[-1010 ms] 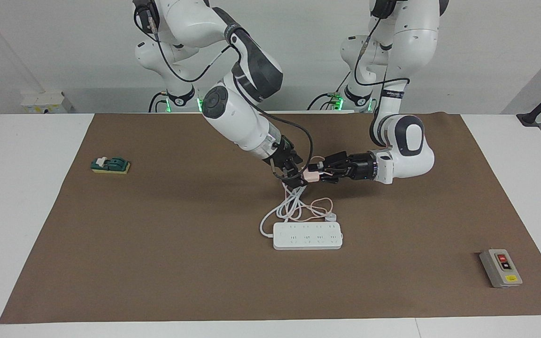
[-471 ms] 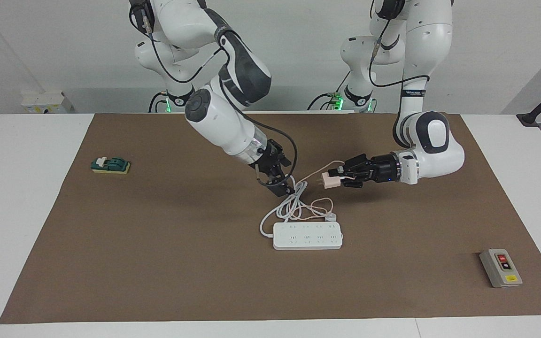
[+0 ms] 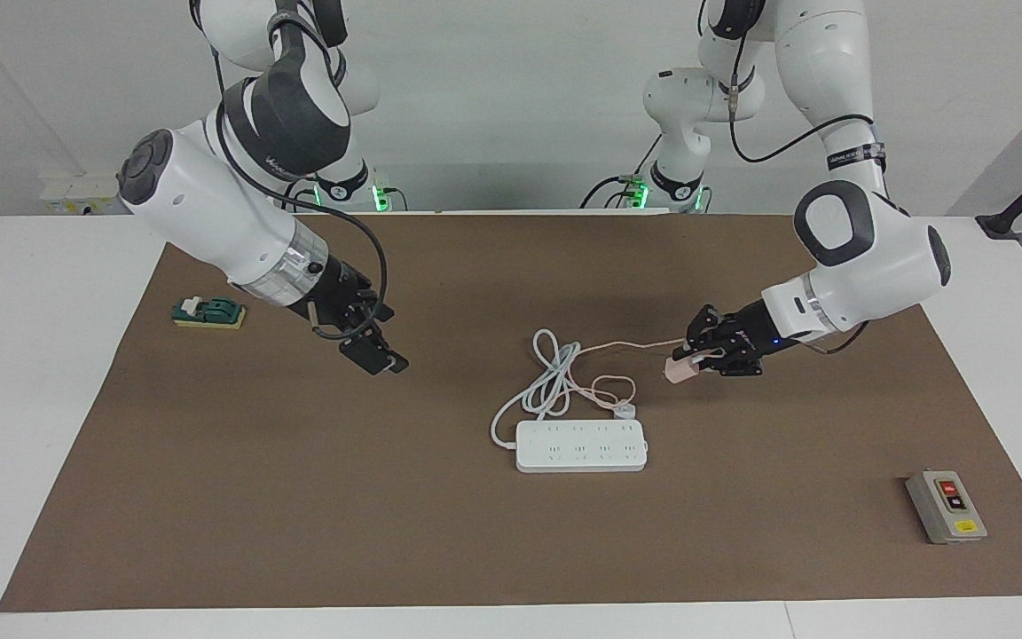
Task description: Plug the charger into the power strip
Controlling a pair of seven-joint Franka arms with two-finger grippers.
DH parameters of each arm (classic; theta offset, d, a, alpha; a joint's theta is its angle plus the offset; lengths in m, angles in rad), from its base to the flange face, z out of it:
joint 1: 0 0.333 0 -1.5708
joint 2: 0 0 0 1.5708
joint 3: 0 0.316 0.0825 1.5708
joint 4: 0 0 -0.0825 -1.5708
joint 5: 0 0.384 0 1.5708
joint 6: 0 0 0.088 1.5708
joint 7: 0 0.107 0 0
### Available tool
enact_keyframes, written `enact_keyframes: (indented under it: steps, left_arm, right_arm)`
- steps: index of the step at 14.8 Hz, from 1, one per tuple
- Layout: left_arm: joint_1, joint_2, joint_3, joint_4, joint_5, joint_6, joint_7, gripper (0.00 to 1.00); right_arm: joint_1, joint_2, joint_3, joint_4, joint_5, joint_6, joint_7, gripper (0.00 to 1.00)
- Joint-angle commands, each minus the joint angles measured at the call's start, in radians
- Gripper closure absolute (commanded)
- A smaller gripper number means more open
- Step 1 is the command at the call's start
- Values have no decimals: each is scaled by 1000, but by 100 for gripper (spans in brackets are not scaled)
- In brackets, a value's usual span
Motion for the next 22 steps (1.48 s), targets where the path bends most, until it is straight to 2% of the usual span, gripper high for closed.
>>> enact_keyframes:
  steps: [1, 5, 9, 11, 14, 16, 20, 22]
  left_arm:
    - [-84, 57, 10, 62, 124, 80, 99, 100]
    - [-157, 77, 7, 85, 371, 186, 250, 100]
    - [-246, 80, 11, 58, 538, 282, 326, 100]
    - [-250, 82, 6, 38, 655, 330, 338, 100]
    - [-263, 88, 7, 10, 678, 333, 369, 100]
    - [-259, 111, 4, 16, 744, 341, 374, 100]
    - [-257, 149, 0, 30, 758, 384, 395, 100]
    - [-253, 175, -26, 38, 754, 413, 390, 100]
  right_arm:
    - [-47, -31, 10, 12, -121, -58, -306, 0]
    - [-98, -82, 10, 11, -298, -89, -727, 0]
    - [-107, -123, 10, 6, -439, -98, -1025, 0]
    - [-121, -149, 10, 1, -465, -107, -1144, 0]
    - [-154, -194, 10, -5, -465, -162, -1225, 0]
    - [-177, -229, 10, -17, -464, -215, -1255, 0]
    - [-194, -396, -1, -233, -464, -232, -1248, 0]
    - [-201, -438, -1, -294, -465, -216, -1248, 0]
